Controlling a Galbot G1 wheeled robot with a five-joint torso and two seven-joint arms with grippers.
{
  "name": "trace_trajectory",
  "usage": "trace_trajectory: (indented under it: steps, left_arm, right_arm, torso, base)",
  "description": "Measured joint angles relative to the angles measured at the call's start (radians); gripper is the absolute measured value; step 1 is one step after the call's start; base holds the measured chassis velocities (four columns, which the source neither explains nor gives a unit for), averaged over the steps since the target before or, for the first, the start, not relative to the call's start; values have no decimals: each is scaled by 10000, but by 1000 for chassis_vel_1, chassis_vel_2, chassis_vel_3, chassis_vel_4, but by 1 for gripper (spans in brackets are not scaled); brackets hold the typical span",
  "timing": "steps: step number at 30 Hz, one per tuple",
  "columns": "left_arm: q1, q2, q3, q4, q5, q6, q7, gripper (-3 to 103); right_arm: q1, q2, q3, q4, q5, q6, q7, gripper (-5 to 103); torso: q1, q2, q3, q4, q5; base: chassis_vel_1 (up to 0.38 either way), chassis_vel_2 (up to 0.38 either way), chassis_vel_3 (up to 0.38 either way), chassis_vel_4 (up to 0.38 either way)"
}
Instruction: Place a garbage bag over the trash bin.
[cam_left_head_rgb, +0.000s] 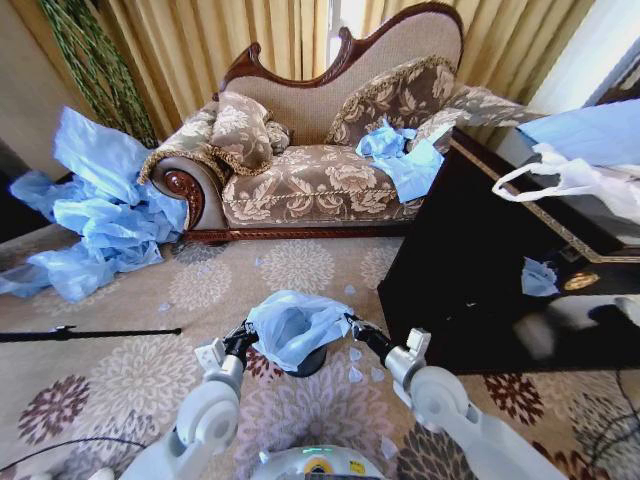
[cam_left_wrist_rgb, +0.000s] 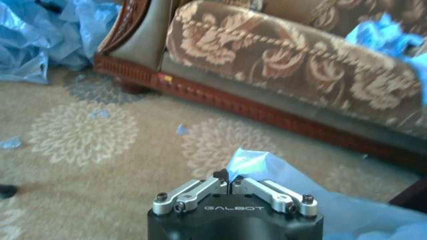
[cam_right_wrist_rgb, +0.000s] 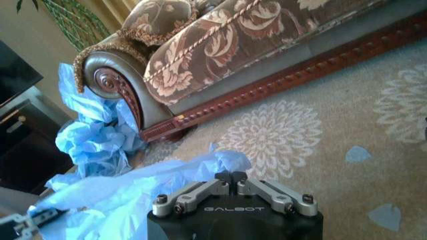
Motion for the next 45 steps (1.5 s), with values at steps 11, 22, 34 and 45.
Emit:
trace_trajectory:
  steps: [11,22,34,45]
  left_arm:
    - [1095,-258,-87,-731,-620,201,-428,0]
    - [-2204,-816,691,1914,-3660,270,-1059,0]
    - [-1645,-640,2392,546,-3946,449,-889,0]
    - [-2446,-1548,2588,3281,-3919,-305,1458,0]
  right_arm:
    - [469,363,-522,-154,162,-77,389,0]
    - [1594,1207,-1278,-1629,209,-41,752,0]
    - [1054,231,-591,-1399,86,-80,268,0]
    - [1324,897,-1196,-1721,-282,-53,246,0]
  torso:
    - [-1,2,0,5,-2]
    - [3,1,2,1,-1]
    - [-1,1,0,2,1]
    - [0,0,0,3,-1]
  base:
    - [0,0,0,0]
    - [0,0,0,0]
    - [0,0,0,0]
    - [0,0,0,0]
